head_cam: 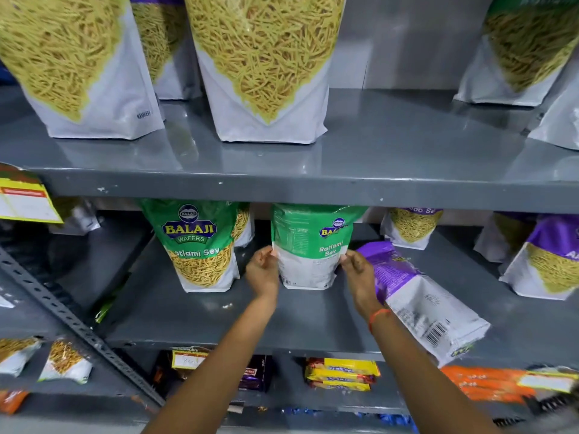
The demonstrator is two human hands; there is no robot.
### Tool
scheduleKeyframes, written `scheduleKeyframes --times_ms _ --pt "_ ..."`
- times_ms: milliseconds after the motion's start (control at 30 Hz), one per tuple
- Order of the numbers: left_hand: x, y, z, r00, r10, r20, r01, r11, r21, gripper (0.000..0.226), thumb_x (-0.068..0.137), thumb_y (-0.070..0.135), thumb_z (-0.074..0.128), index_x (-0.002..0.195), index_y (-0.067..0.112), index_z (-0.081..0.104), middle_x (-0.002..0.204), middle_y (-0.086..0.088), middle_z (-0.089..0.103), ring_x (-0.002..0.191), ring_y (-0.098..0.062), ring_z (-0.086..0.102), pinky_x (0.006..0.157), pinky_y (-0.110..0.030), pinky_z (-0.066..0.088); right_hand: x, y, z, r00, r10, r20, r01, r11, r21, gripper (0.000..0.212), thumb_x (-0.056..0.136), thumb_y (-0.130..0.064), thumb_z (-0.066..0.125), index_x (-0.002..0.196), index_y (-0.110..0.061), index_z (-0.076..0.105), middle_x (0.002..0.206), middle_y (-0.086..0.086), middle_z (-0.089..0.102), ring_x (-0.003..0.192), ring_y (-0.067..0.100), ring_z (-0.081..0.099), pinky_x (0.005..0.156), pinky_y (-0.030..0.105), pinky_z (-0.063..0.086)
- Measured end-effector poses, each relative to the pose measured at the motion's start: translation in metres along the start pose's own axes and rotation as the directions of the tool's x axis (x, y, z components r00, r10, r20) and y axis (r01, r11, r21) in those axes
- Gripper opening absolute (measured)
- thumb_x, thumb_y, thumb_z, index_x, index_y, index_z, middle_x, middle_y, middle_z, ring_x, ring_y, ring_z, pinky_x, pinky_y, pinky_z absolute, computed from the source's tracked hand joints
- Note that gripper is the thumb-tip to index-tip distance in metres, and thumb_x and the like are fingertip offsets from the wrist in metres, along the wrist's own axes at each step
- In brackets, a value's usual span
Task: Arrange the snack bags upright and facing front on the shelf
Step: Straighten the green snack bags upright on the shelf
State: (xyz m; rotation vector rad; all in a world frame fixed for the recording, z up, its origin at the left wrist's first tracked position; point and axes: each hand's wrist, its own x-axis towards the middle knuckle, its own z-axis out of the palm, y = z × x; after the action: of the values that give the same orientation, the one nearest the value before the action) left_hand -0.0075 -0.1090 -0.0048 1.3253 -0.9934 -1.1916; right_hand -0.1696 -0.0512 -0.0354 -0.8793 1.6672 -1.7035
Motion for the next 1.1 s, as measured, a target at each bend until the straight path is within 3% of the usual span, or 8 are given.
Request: scheduleKeyframes --times_ms 133,367,500,567,667,800,900,1100 --pt "-0.052 -0.024 0.009 0.935 0.336 0.109 -0.353 0.905 0.239 0.033 0.082 0.01 0.066 0.114 0.006 0.058 0.111 -0.015 0.059 0.099 -0.024 0.052 0.096 -0.04 0.044 -0.016 0.006 0.002 0.998 -0.055 -0.029 0.055 0.998 -0.025 0.013 0.091 0.002 0.05 0.096 0.0 0.061 0.096 0.021 0.066 0.086 0.015 0.056 0.081 0.03 0.046" --pt "-0.068 -0.042 0.005 0.949 0.259 0.182 -0.257 0.966 -0.034 0.045 0.083 0.014 0.065 0.124 0.01 0.048 0.124 -0.006 0.057 0.111 -0.007 0.056 0.097 -0.015 0.044 -0.08 0.016 0.031 0.998 -0.048 0.027 0.047 0.998 0.053 0.025 0.087 0.004 0.056 0.09 -0.017 0.07 0.092 0.01 0.071 0.082 0.002 0.065 0.079 0.014 0.051" --pt "-0.051 -0.037 0.003 0.949 0.231 0.212 -0.24 0.971 0.015 0.053 0.073 0.009 0.076 0.119 0.015 0.052 0.116 0.0 0.055 0.103 -0.001 0.056 0.093 -0.017 0.044 -0.083 0.013 0.037 0.992 -0.031 0.123 0.023 0.998 0.064 0.027 0.087 0.012 0.051 0.095 -0.008 0.067 0.099 0.011 0.068 0.081 -0.005 0.063 0.08 0.012 0.05" --pt "-0.042 -0.039 0.0 0.943 0.244 0.228 -0.266 0.962 0.07 0.048 0.077 0.011 0.073 0.12 0.009 0.055 0.121 -0.007 0.057 0.108 -0.011 0.057 0.095 -0.021 0.042 -0.075 0.01 0.029 0.998 -0.062 0.025 0.061 0.996 0.063 0.023 0.087 0.013 0.05 0.094 -0.001 0.067 0.1 0.016 0.068 0.091 0.009 0.064 0.088 0.025 0.049" --pt "-0.034 -0.039 -0.008 0.927 0.187 0.324 -0.21 0.977 0.035 0.04 0.084 0.015 0.065 0.122 0.007 0.055 0.124 -0.012 0.063 0.115 -0.021 0.059 0.099 -0.033 0.046 -0.041 0.0 0.018 0.998 -0.002 -0.068 0.006 0.998 0.057 0.046 0.084 0.018 0.046 0.128 0.003 0.046 0.134 0.02 0.051 0.12 0.021 0.049 0.102 0.034 0.041" --pt "-0.006 -0.025 -0.021 0.849 0.052 0.525 -0.087 0.995 0.042 0.026 0.09 0.013 0.056 0.116 0.015 0.058 0.124 -0.012 0.064 0.114 -0.022 0.059 0.099 -0.036 0.046 -0.001 -0.009 0.011 0.954 0.101 0.283 -0.096 0.995 -0.031 0.076 0.085 0.014 0.052 0.147 -0.009 0.015 0.153 0.012 0.029 0.139 0.026 0.033 0.112 0.043 0.036" --pt "0.017 -0.013 -0.028 0.765 -0.107 0.635 0.104 0.994 0.043 0.024 0.094 0.023 0.049 0.116 0.027 0.056 0.128 0.003 0.059 0.121 -0.016 0.053 0.1 -0.031 0.045 -0.002 0.0 0.009 0.956 0.091 0.278 -0.078 0.995 -0.058 0.065 0.082 0.016 0.054 0.137 -0.01 0.033 0.136 0.01 0.048 0.129 0.029 0.045 0.097 0.028 0.048" --pt "0.027 -0.02 -0.026 0.778 -0.179 0.602 0.171 0.983 0.07 0.048 0.096 0.029 0.043 0.141 0.016 0.034 0.152 -0.002 0.036 0.137 -0.014 0.034 0.119 -0.04 0.02 -0.039 0.019 0.026 0.999 -0.007 -0.046 0.004 0.999 -0.054 0.054 0.079 0.009 0.061 0.127 -0.004 0.04 0.124 0.012 0.047 0.107 0.017 0.054 0.076 0.004 0.048"
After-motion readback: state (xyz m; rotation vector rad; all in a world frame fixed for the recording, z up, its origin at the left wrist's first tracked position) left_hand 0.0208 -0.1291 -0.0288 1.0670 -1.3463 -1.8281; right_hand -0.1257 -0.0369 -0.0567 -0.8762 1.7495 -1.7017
